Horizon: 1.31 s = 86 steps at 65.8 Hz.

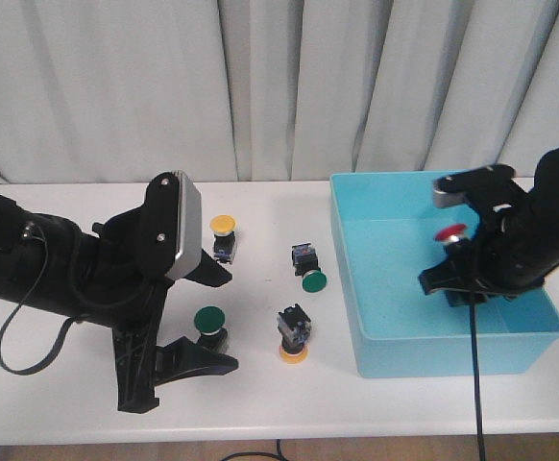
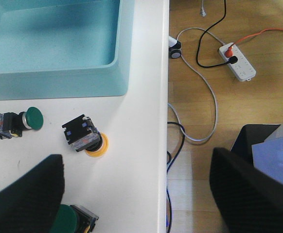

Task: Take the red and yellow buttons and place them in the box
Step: 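Carry the red button with the right gripper into the blue box and release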

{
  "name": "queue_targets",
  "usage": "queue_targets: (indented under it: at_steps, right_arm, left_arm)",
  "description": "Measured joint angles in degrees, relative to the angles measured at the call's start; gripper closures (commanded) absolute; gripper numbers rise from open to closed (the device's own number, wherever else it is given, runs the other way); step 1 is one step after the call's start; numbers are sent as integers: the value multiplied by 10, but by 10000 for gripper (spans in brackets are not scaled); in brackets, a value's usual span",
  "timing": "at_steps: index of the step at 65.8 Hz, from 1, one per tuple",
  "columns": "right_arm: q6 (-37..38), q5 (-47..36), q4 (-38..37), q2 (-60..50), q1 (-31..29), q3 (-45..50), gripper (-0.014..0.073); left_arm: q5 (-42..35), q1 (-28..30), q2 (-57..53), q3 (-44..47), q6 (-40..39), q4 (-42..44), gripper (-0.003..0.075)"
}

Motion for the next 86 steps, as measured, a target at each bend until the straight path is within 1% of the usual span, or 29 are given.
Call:
queue_targets:
  at_steps: [4, 13, 26, 36, 41, 48, 58, 64, 80, 86]
  right_arm:
    - [13, 1, -3, 27, -19, 0, 427]
    - [5, -22, -5, 81, -43, -3, 424]
    - [-11, -38, -1, 154, -39, -51, 414]
    - [-12, -18, 7, 198, -37, -94, 395]
    - [-12, -7, 8, 219, -37, -110, 377]
    - [-12, 3, 8, 244, -37, -124, 324]
    - [-12, 5, 8, 252, -37, -129, 209]
    - [-12, 5, 8, 252, -37, -130, 163]
    - [-12, 3, 8, 250, -37, -130, 159]
    - [-7, 7, 10, 233, -36, -130, 159]
  left_arm:
    - [0, 0, 0, 0, -1, 1, 130]
    - [0, 0, 0, 0, -2, 0, 130]
    - [0, 0, 0, 0, -2, 0, 130]
    - [0, 0, 0, 0, -2, 0, 130]
    - [1, 0, 0, 0, -2, 0, 130]
    - [1, 0, 0, 0, -2, 0, 130]
    - [1, 0, 0, 0, -3, 0, 130]
    - [1, 0, 0, 0, -3, 0, 130]
    - [1, 0, 0, 0, -3, 0, 130]
    - [1, 0, 0, 0, -3, 0, 130]
